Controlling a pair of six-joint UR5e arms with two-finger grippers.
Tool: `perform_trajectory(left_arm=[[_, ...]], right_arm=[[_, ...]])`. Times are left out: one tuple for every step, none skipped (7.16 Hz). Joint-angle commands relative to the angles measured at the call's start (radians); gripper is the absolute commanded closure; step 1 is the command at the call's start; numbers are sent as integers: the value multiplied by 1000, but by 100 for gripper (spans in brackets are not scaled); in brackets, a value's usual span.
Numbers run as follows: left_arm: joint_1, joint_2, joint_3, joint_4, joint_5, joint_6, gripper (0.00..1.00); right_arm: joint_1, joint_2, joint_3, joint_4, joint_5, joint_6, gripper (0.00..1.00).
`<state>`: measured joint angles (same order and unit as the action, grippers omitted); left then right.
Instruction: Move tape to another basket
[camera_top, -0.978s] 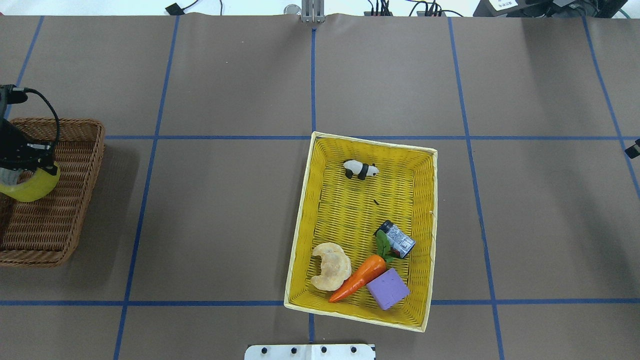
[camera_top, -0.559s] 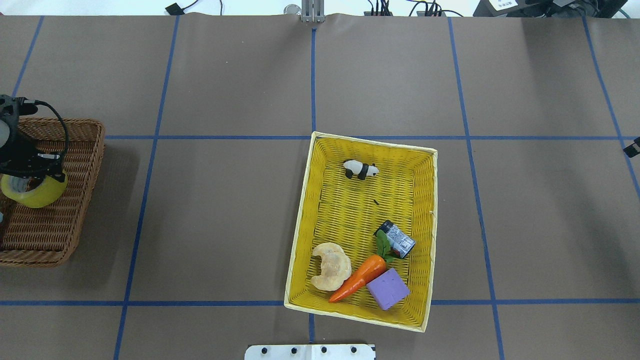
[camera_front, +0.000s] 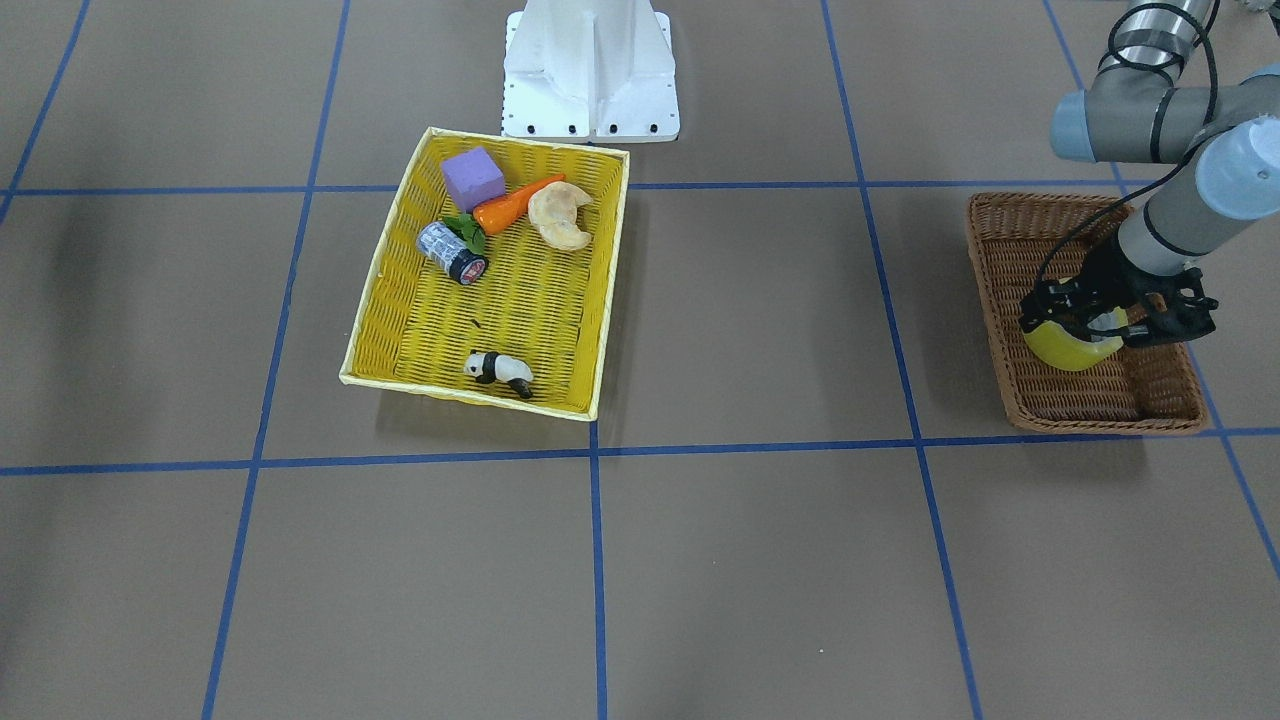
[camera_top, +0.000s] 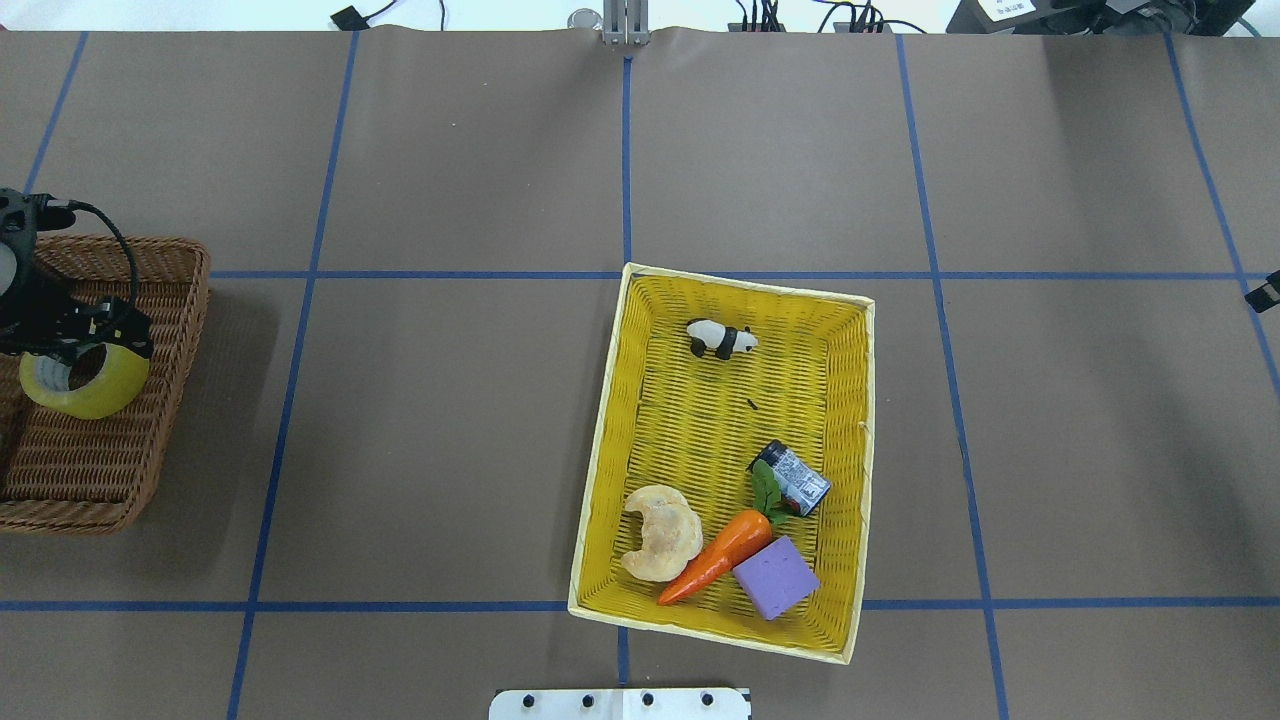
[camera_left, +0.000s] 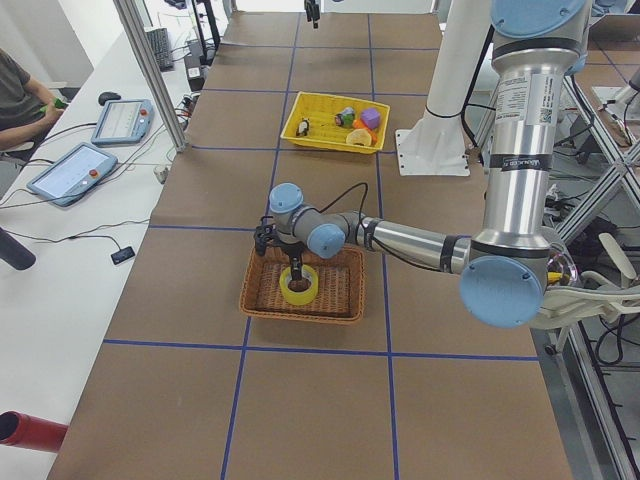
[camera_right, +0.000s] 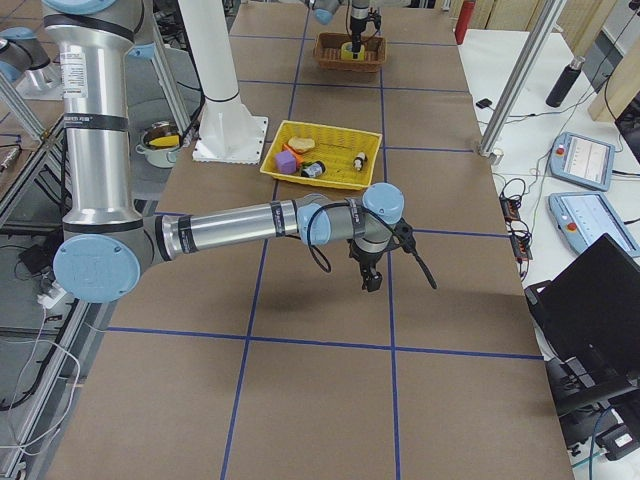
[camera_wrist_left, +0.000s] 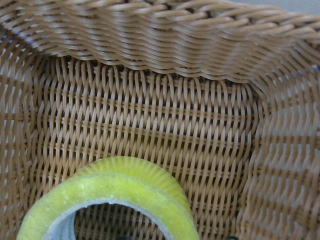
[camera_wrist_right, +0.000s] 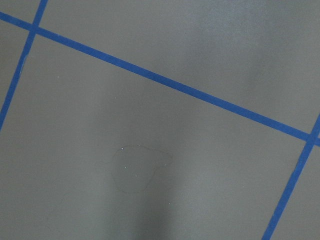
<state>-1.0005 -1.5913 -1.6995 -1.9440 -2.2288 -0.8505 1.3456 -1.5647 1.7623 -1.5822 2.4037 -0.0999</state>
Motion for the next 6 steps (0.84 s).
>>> perform_trajectory(left_arm=[[-20, 36, -136, 28, -5, 10, 2], [-64, 39, -170, 42, -6, 78, 2], [-126, 51, -181, 93, -23, 225, 2], [-204, 47, -175, 162, -37, 358, 2], [-281, 41, -152, 224, -37, 510, 2], [-355, 40, -99, 229, -52, 616, 2]], right_arm=[[30, 8, 64, -56, 0, 0, 0], [73, 32, 66, -109, -1, -6, 0], [90, 43, 57, -128, -6, -7, 0], [93, 54, 46, -133, -11, -6, 0], [113, 63, 34, -153, -6, -6, 0], [125, 110, 19, -215, -8, -6, 0]])
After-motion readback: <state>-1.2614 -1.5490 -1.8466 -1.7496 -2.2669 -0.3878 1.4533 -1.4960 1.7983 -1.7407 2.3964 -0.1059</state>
